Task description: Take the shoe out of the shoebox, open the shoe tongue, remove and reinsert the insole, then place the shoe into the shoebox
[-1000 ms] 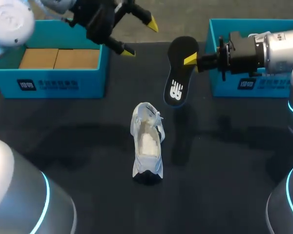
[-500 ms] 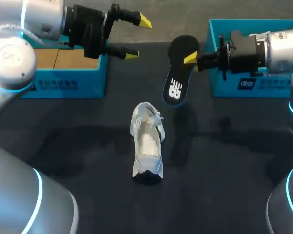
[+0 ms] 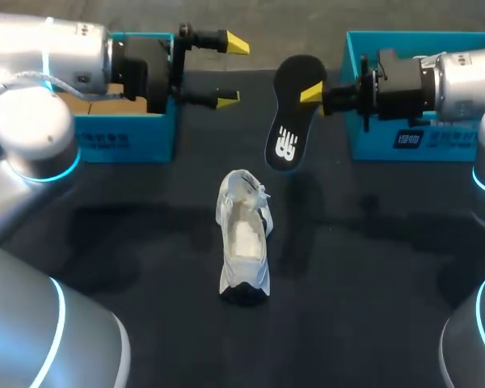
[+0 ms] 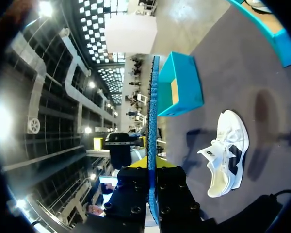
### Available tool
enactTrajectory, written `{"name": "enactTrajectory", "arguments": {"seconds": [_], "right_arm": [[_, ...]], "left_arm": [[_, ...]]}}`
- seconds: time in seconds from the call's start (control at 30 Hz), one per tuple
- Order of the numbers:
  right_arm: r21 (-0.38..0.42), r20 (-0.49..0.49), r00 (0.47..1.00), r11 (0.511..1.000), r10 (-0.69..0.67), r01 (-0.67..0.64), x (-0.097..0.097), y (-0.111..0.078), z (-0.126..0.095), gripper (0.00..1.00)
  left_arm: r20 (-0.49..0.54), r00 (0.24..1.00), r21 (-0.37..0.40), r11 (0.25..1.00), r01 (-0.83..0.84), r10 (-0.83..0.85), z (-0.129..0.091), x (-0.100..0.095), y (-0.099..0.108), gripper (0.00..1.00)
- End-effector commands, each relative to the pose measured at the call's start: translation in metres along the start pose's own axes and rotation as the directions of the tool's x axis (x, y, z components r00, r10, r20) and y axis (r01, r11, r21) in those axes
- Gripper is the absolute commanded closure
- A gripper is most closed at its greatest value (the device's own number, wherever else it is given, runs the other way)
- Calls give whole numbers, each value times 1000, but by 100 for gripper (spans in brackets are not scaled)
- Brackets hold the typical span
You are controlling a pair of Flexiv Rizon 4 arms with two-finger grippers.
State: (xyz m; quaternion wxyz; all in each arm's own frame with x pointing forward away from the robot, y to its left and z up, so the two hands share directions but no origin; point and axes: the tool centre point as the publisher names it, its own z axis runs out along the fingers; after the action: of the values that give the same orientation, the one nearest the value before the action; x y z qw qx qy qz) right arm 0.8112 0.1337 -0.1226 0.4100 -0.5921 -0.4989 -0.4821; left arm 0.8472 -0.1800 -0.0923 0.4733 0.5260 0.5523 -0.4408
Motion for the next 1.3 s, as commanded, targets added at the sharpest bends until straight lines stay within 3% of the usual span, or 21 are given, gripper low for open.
{"name": "enactTrajectory", "arguments": {"seconds": [0.03, 0.27, 0.53, 1.03, 1.3], "right_arm": [[7, -20, 1000, 1000, -2, 2, 0, 1, 3, 100], [16, -27, 1000, 1000, 1, 0, 3, -3, 7, 100], [45, -37, 999, 999, 8, -6, 3, -10, 16, 100], [73, -49, 999, 997, 16, -13, 2, -18, 29, 100], [68, -55, 998, 998, 14, -10, 4, -17, 31, 100]], "left_arm": [[138, 990, 22, 1000, 14, -17, 13, 12, 6, 0], [150, 988, 34, 999, 21, -26, 21, 24, 6, 0], [171, 985, 39, 999, 15, -21, 35, 24, 8, 0], [185, 982, 54, 998, 31, -40, 57, 24, 4, 47], [185, 981, 65, 997, 41, -52, 62, 26, 1, 58]]}}
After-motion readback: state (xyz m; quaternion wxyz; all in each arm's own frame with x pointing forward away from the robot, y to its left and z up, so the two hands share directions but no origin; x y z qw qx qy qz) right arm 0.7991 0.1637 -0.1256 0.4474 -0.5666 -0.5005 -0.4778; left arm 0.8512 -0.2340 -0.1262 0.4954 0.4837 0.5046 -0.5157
